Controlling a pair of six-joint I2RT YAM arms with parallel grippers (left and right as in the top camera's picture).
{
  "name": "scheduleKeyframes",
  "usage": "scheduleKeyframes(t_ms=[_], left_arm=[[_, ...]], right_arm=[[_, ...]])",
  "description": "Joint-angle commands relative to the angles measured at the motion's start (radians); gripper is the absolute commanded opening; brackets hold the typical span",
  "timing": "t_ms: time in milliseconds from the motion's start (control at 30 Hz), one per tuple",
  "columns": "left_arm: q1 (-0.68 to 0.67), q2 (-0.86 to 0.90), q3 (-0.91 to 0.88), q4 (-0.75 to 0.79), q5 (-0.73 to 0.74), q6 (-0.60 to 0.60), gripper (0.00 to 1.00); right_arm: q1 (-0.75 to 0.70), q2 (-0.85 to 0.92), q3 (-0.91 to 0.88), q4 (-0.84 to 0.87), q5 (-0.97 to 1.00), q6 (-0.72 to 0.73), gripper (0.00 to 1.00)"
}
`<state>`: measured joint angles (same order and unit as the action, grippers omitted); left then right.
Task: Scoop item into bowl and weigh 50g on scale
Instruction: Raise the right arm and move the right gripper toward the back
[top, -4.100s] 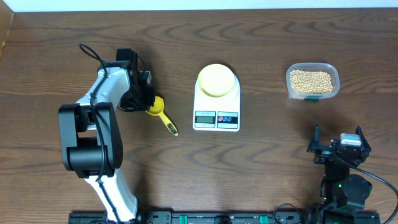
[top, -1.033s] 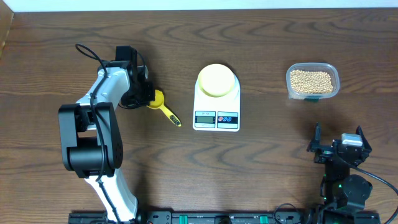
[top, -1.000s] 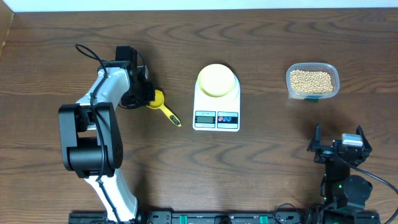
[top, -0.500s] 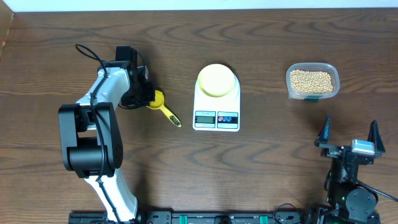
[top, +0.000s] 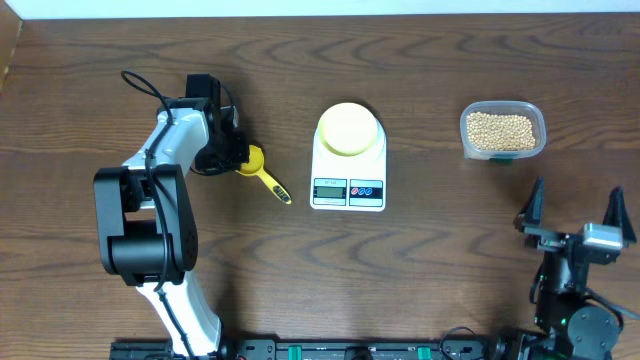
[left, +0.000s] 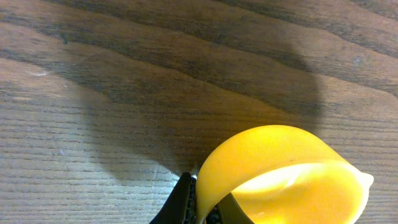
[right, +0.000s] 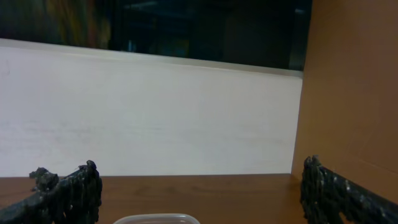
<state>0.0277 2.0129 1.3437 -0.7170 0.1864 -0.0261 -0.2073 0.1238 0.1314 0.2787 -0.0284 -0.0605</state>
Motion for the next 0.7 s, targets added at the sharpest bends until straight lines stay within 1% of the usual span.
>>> scheduleKeyframes(t_ms=[0,133,300,433,467,667], left_arm=[[-0.001,0.014,0.015,-0.003,0.008,-0.002,0.08],[-0.001,0.014,0.015,-0.003,0.008,-0.002,0.08],[-0.001,0.014,0.015,-0.003,0.008,-0.002,0.08],[-0.001,0.014,0.015,-0.003,0.008,-0.002,0.08],[-0.001,0.014,0.015,-0.003,0.008,-0.002,0.08],[-0.001,0.014,0.015,-0.003,0.008,-0.002,0.08]], right_arm=[[-0.002,0.099,0.073,0.004,0.003,0.015,0.99],[-0.002,0.259,0.144,0.054,0.003,0.014,0.99],[-0.002,0.479,0.245,0.157,-0.01,0.015,0.99],[-0.002,0.668,0.364,0.163,-0.06,0.016,0.99],[-0.002,0.729,0.407,0.163,-0.098,0.016,0.99],[-0.002,0.996,0.608,0.163,-0.223,0.146,0.99]])
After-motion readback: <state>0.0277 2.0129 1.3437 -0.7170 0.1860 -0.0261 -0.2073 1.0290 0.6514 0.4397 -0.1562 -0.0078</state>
